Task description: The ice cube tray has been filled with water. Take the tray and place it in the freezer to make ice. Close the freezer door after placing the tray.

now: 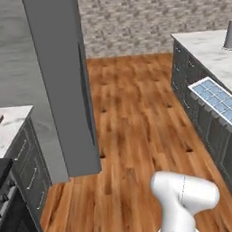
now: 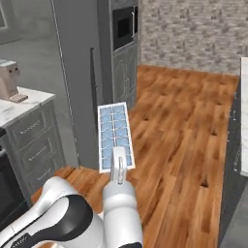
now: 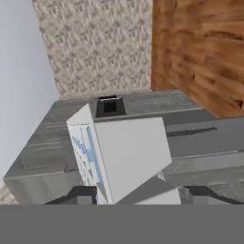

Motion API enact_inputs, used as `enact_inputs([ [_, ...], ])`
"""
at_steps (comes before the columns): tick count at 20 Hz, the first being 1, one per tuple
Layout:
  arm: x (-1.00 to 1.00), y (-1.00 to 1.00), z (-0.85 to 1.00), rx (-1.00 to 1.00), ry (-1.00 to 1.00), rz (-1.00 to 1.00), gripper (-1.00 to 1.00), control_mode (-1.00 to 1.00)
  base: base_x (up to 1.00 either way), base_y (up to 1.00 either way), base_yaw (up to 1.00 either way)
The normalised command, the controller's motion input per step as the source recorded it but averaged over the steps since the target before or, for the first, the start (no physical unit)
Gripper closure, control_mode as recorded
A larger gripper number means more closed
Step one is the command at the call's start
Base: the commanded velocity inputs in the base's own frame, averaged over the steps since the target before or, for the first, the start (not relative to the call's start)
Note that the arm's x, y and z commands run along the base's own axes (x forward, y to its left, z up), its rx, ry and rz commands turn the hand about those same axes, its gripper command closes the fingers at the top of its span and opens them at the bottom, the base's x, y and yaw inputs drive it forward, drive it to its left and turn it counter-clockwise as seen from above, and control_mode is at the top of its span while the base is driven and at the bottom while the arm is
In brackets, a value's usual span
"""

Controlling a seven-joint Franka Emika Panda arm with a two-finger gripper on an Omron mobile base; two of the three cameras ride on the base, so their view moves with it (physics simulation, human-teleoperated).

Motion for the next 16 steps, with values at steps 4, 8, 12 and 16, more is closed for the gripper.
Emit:
enact_inputs([
  [4,0.0,0.0,0.0,0.0,0.0,0.0,1.0,1.0,1.0,0.01,-0.15],
  [8,0.0,0.0,0.0,0.0,0.0,0.0,1.0,1.0,1.0,0.0,-0.03],
  [12,0.0,0.0,0.0,0.0,0.0,0.0,1.0,1.0,1.0,-0.02,0.0],
  [16,0.0,0.0,0.0,0.0,0.0,0.0,1.0,1.0,1.0,-0.04,0.11],
])
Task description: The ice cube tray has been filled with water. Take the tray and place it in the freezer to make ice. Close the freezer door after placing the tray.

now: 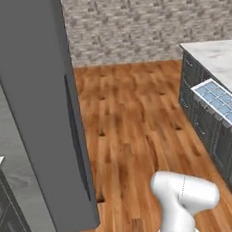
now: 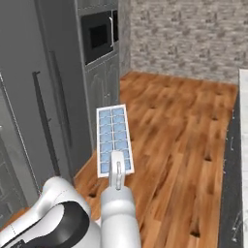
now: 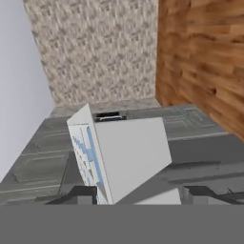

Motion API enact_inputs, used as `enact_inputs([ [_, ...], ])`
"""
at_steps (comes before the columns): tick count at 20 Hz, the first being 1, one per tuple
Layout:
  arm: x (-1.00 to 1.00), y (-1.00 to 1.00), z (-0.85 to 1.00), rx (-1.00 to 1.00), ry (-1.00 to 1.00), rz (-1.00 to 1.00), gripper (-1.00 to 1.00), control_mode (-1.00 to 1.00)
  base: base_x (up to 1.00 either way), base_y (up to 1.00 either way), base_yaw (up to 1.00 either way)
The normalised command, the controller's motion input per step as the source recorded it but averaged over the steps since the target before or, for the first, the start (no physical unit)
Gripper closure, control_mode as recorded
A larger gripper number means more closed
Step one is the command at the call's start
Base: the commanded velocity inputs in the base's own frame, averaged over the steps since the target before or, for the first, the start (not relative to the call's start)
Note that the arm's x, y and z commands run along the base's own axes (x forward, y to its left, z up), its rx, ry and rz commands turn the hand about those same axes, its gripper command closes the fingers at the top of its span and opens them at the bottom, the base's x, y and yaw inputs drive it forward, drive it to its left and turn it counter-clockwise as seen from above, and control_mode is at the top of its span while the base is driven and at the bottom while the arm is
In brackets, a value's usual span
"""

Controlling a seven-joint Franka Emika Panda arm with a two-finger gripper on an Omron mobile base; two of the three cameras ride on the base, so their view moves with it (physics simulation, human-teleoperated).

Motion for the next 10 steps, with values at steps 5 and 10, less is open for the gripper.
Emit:
enact_inputs([
  [5,0.0,0.0,0.0,0.0,0.0,0.0,1.0,1.0,1.0,-0.08,0.33],
  [10,0.0,0.0,0.0,0.0,0.0,0.0,1.0,1.0,0.97,-0.16,0.52],
])
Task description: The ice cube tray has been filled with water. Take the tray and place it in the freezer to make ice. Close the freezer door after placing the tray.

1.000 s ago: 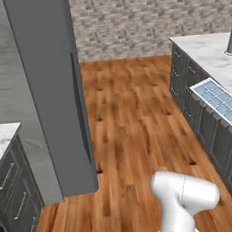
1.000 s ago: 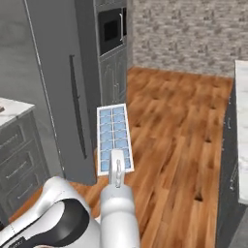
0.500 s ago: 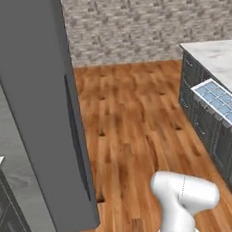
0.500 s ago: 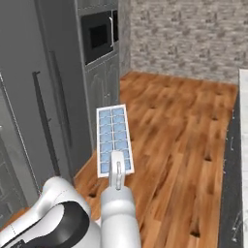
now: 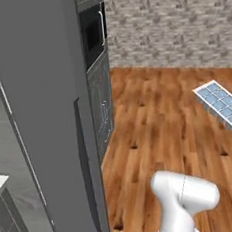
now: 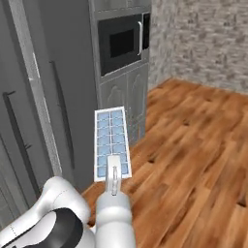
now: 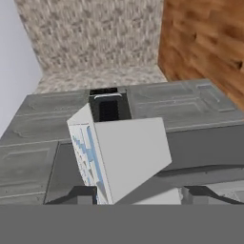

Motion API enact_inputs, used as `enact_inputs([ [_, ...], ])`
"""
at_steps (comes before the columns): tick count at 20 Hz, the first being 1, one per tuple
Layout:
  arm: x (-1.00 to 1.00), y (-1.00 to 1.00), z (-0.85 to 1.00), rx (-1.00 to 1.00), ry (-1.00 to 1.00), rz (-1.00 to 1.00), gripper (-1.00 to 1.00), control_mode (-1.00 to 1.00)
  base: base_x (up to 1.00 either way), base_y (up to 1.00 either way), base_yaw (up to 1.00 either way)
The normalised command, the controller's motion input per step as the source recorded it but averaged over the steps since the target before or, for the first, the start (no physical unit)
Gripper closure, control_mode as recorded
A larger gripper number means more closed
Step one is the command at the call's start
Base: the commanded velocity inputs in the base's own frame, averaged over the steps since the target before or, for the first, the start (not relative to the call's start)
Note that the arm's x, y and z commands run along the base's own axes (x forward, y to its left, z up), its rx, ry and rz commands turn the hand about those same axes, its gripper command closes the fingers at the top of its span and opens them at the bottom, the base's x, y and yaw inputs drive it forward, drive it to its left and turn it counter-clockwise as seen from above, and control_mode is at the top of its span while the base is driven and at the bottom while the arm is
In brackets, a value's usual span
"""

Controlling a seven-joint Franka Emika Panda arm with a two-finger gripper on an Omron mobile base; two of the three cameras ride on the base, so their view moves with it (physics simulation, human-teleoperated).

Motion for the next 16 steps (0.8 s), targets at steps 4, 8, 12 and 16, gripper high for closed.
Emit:
enact_inputs([
  [4,0.0,0.0,0.0,0.0,0.0,0.0,1.0,1.0,0.75,-0.28,0.67],
  [8,0.0,0.0,0.0,0.0,0.0,0.0,1.0,1.0,0.59,-0.45,0.77],
  [12,0.0,0.0,0.0,0.0,0.0,0.0,1.0,1.0,0.37,-0.63,0.72],
  [16,0.0,0.0,0.0,0.0,0.0,0.0,1.0,1.0,0.35,-0.61,0.69],
])
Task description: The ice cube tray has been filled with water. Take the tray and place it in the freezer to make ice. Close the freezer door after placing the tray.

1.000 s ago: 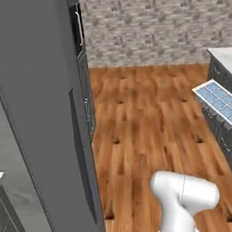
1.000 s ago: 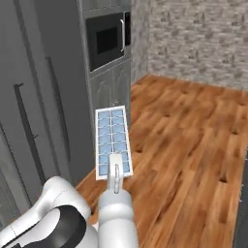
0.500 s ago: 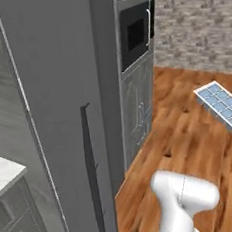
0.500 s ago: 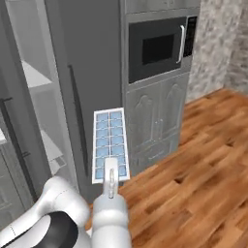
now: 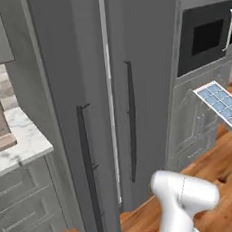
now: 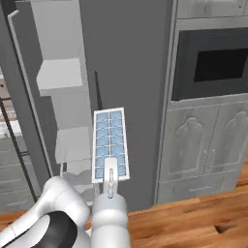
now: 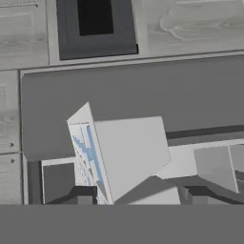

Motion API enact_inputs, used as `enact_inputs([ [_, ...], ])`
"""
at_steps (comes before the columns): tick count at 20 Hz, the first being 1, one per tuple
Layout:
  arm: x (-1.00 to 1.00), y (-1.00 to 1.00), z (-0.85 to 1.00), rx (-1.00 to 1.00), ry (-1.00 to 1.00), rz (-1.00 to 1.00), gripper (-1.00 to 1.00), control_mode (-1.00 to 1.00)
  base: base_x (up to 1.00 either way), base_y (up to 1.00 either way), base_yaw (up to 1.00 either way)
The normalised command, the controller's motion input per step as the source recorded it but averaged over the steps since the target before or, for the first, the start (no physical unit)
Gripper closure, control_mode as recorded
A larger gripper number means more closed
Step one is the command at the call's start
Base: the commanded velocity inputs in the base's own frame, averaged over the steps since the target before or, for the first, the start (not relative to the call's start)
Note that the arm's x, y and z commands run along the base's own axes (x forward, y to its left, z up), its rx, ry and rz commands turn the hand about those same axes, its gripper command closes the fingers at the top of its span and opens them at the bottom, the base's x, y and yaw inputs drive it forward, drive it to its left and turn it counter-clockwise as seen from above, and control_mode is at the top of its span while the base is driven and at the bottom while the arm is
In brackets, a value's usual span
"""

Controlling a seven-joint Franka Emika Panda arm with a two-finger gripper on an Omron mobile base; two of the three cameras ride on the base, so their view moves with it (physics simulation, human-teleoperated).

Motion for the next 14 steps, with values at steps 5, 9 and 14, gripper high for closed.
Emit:
enact_inputs([
  [5,0.0,0.0,0.0,0.0,0.0,0.0,1.0,1.0,0.15,-0.49,0.67],
  [9,0.0,0.0,0.0,0.0,0.0,0.0,1.0,1.0,0.0,-0.29,0.71],
  [14,0.0,0.0,0.0,0.0,0.0,0.0,1.0,1.0,0.06,-0.24,0.7],
])
